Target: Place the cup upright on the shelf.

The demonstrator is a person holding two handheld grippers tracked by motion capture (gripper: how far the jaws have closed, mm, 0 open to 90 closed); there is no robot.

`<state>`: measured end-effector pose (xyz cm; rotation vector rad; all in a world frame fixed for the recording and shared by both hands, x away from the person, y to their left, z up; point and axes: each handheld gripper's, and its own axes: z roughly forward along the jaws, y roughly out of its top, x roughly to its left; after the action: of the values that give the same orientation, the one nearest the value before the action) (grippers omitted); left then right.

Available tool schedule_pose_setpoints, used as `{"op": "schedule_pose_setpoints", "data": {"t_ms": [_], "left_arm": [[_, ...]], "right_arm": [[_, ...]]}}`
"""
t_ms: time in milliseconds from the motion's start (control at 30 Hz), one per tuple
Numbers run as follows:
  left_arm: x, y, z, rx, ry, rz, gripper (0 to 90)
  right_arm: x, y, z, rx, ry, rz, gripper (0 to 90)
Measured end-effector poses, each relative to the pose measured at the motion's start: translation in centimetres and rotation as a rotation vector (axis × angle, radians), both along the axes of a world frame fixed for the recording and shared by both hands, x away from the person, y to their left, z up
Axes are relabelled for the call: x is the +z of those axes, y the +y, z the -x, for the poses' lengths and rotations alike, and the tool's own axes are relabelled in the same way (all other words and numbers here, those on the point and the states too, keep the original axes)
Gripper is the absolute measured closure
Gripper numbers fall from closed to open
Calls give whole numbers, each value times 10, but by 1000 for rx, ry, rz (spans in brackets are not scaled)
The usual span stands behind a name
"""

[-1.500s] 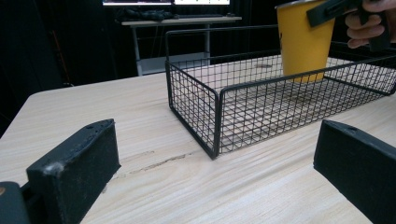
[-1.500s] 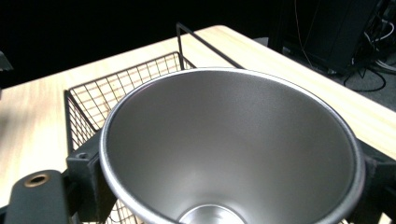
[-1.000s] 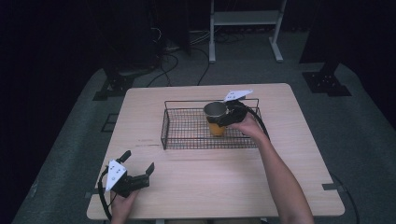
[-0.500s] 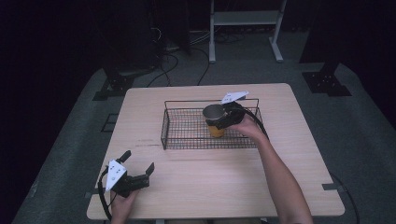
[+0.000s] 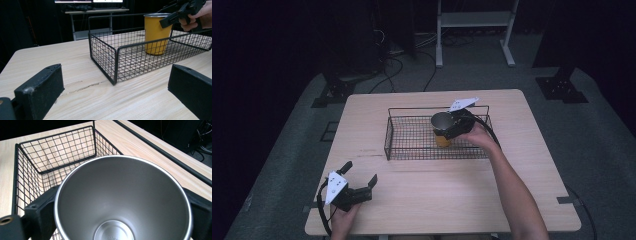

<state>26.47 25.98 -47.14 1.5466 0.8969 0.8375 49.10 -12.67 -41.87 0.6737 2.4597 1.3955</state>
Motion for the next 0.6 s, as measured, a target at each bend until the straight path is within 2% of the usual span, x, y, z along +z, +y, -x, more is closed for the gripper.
{"op": "schedule_pose_setpoints", "data": {"t_ms": [600], "left_arm": [[0, 0, 0, 0, 1, -1, 0]], "right_arm": [[4, 2, 4, 5, -23, -14, 5]]}}
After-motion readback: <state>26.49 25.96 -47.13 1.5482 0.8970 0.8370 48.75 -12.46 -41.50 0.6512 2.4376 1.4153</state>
